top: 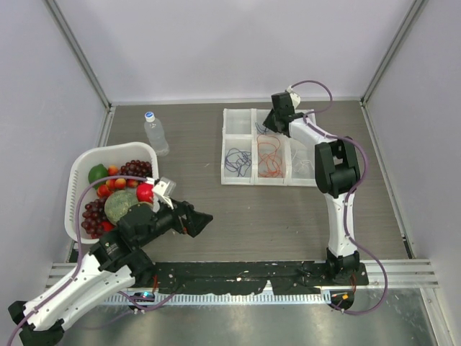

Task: Untangle the cables

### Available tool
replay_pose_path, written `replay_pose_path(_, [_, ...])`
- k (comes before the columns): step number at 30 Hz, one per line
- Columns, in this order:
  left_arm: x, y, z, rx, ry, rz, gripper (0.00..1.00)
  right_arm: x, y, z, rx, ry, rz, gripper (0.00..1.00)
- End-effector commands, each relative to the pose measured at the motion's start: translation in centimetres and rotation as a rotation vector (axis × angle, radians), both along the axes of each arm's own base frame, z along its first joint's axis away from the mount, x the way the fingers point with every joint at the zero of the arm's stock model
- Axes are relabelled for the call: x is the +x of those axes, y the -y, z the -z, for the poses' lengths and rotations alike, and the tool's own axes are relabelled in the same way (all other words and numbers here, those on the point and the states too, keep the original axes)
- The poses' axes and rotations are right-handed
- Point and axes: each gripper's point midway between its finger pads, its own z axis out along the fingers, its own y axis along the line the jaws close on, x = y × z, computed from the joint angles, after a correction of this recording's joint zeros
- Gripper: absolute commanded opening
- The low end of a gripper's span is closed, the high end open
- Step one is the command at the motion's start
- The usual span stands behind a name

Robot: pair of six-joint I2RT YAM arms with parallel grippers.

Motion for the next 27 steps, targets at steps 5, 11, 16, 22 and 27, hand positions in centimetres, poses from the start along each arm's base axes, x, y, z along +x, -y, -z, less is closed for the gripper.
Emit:
replay_pose_path(5, [0.8,0.6,-0.8,-0.001,0.028,-0.004,1.0,0.5,0.4,-6.4,-0.083,0.078,-0.049,0.35])
replay_pose_path(11, [1.1,1.2,-0.4,0.032,-0.019,-0.001,1.0,-1.9,1.4,-11.0,-0.147,0.079,-0.09,0.49])
replay_pose_path(16, [1.3,1.4,-0.5,0.036,-0.053,-0.011,1.0,-6.4,2.1,-14.0,-0.253,0.101,-0.122,0.51])
replay_pose_path(22, [1.0,2.4,0.5,0.009,-0.137,0.003,1.0,-17.2,-0.2,-17.0,-0.32,0.185,-0.226,0.51])
replay_pose_path(27, [0.9,3.5,1.2,-0.061,-0.205,0.001,1.0,-28.5,-2.2,-10.8,-0.243,0.211,-0.312,0.51])
